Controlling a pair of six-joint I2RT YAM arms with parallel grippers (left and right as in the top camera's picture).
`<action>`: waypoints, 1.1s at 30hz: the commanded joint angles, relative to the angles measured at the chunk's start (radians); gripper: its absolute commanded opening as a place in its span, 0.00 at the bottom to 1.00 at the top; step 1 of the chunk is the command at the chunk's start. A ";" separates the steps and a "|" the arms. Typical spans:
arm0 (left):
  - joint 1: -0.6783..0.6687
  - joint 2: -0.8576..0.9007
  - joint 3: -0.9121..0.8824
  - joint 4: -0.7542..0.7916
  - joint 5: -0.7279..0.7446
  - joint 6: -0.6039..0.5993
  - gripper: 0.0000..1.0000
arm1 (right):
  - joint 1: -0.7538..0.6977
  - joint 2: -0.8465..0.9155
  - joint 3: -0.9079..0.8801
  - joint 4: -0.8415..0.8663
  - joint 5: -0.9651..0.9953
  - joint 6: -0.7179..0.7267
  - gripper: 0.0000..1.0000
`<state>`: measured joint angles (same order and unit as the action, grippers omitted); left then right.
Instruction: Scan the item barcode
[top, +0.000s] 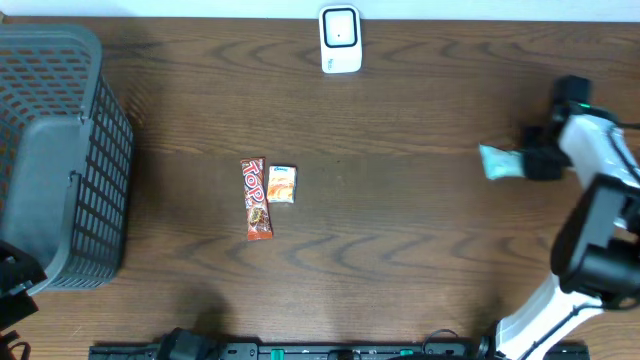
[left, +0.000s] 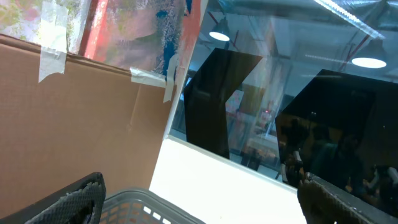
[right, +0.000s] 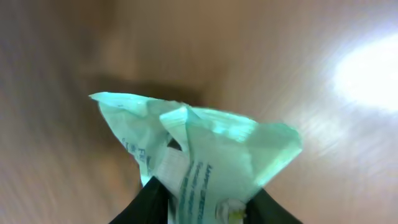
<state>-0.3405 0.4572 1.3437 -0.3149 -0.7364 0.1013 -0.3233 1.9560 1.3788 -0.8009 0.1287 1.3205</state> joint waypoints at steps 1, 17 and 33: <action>0.002 -0.007 -0.003 0.001 -0.009 -0.008 0.98 | -0.092 -0.092 -0.004 -0.027 0.175 -0.105 0.32; 0.002 -0.007 -0.003 0.001 -0.009 -0.008 0.98 | -0.204 -0.095 -0.006 0.031 -0.034 -0.496 0.95; 0.002 -0.007 -0.003 0.001 -0.009 -0.008 0.98 | 0.152 -0.002 -0.006 0.232 0.001 -0.543 0.01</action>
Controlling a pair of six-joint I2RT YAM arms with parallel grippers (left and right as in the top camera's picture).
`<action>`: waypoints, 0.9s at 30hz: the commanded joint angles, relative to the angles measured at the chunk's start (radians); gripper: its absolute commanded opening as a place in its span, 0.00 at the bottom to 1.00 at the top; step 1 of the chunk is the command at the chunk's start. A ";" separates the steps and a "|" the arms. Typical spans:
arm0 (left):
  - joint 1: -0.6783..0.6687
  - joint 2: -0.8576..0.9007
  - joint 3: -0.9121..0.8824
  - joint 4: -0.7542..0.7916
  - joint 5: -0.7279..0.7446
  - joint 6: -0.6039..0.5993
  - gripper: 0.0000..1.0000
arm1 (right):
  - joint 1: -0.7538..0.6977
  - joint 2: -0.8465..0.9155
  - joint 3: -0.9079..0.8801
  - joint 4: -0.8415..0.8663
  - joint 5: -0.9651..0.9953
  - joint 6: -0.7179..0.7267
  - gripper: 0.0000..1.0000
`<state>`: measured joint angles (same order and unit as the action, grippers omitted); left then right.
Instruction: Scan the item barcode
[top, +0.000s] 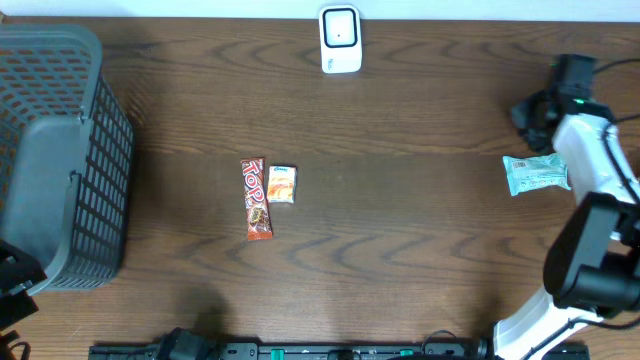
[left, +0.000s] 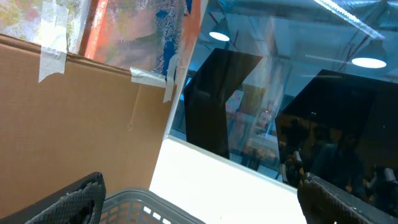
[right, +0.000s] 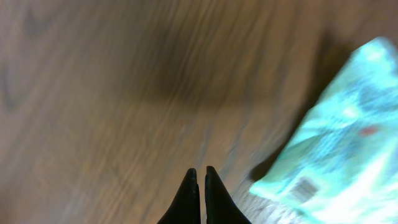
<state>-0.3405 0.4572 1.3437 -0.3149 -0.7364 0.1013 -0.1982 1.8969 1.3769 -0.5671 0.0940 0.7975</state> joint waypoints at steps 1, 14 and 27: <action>0.002 -0.007 -0.003 0.001 -0.009 -0.008 0.98 | 0.036 0.073 -0.004 -0.002 0.036 -0.019 0.01; 0.002 -0.007 -0.003 0.001 -0.009 -0.008 0.98 | 0.036 0.118 -0.006 -0.194 0.173 -0.044 0.01; 0.002 -0.007 -0.003 0.001 -0.009 -0.008 0.98 | -0.198 0.118 -0.006 -0.226 0.291 0.002 0.01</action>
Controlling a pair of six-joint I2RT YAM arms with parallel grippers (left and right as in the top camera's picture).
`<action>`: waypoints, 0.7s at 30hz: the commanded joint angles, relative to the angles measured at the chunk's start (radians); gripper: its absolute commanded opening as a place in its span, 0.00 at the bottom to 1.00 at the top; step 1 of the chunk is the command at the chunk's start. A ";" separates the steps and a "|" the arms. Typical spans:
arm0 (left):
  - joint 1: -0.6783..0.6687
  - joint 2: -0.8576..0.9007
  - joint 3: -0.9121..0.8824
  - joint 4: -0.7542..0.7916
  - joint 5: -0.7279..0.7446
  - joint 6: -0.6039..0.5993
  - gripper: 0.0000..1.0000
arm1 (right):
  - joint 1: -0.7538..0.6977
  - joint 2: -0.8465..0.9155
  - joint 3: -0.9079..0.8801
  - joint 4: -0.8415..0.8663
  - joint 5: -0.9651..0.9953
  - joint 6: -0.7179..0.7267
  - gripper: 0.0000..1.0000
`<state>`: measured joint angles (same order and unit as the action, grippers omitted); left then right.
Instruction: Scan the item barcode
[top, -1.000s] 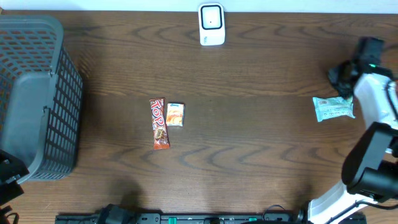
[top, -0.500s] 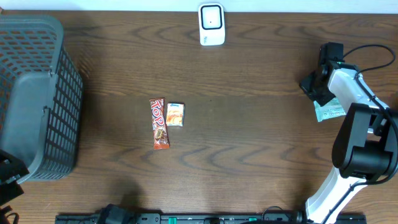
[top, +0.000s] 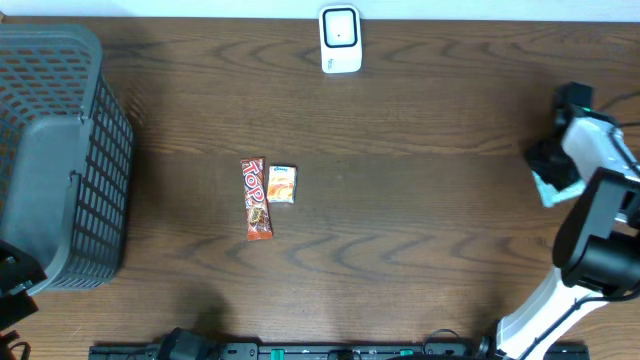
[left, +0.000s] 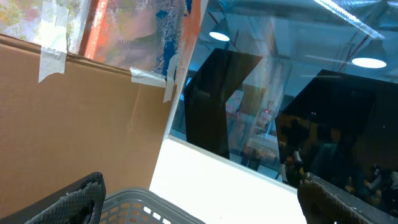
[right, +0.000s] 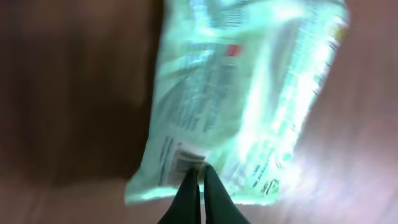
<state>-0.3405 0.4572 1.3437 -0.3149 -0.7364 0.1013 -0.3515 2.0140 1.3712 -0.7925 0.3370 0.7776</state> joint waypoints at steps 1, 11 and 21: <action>0.002 -0.007 -0.003 0.001 -0.009 -0.008 0.98 | -0.070 0.001 -0.001 0.000 0.051 0.022 0.01; 0.002 -0.007 -0.003 0.001 -0.009 -0.008 0.98 | -0.163 -0.025 0.028 0.013 0.018 -0.062 0.01; 0.002 -0.007 -0.003 0.001 -0.009 -0.008 0.98 | -0.026 -0.233 0.082 -0.079 -0.367 -0.158 0.93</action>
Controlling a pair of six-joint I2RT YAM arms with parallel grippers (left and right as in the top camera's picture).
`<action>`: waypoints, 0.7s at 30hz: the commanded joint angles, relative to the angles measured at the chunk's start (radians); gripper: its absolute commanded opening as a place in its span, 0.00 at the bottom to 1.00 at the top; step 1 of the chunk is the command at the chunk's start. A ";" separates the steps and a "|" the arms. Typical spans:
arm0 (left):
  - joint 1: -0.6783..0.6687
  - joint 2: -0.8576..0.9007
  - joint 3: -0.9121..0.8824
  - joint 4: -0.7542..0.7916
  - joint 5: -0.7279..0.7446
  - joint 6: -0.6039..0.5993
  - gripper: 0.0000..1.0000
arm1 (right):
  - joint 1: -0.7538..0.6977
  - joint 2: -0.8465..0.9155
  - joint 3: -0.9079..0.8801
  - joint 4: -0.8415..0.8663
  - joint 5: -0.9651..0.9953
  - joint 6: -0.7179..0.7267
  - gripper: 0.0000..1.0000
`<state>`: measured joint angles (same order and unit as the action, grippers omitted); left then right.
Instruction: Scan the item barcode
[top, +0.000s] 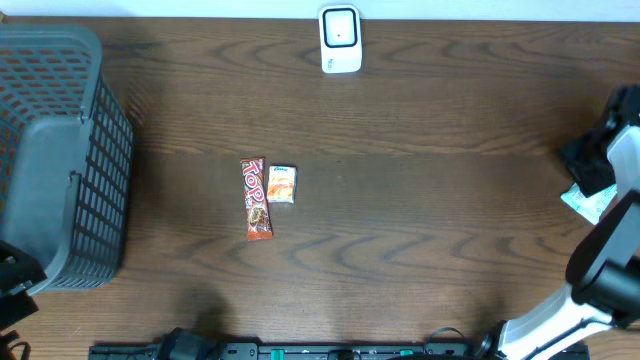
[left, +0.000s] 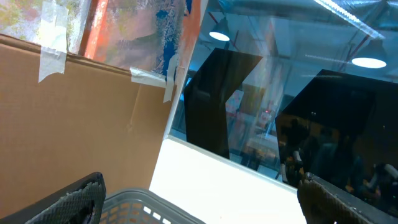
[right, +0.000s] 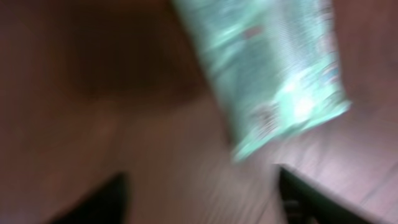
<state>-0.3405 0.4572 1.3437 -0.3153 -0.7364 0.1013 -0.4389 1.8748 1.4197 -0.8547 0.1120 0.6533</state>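
The white barcode scanner (top: 340, 40) stands at the table's far edge, centre. A mint-green packet (top: 587, 203) lies flat near the right edge; in the blurred right wrist view the packet (right: 273, 68) is ahead of my right gripper (right: 202, 199). That gripper is open, its fingers (right: 102, 200) wide apart with nothing between them. A red snack bar (top: 256, 199) and a small orange-and-white packet (top: 282, 184) lie side by side mid-table. My left gripper (left: 202, 199) is open above the basket's rim.
A large grey mesh basket (top: 90, 110) fills the left end of the table. The right arm (top: 610, 160) reaches along the right edge, half out of view. Cardboard and windows fill the left wrist view.
My right gripper was shut over the mint packet; now it is open. The packet lies farther right and nearer the table's edge. The left arm has not moved.
My right gripper first held the mint packet off the table at the right. Then the packet lay flat on the table, with the gripper shut and empty beyond it. Then the shut fingers were over the packet. Now they are open and the packet is closer to the edge.
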 joint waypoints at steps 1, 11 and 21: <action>0.002 -0.007 -0.003 0.002 -0.009 -0.008 0.98 | 0.095 -0.122 0.033 -0.029 -0.174 -0.035 0.99; 0.002 -0.007 -0.003 0.002 -0.009 -0.008 0.98 | 0.526 -0.172 0.032 -0.036 -0.401 -0.572 0.99; 0.002 -0.007 -0.003 0.002 -0.009 -0.008 0.98 | 0.859 -0.016 0.032 0.196 -0.407 -0.354 0.05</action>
<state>-0.3405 0.4572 1.3437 -0.3149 -0.7364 0.1013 0.3630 1.8130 1.4502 -0.6983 -0.2790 0.2295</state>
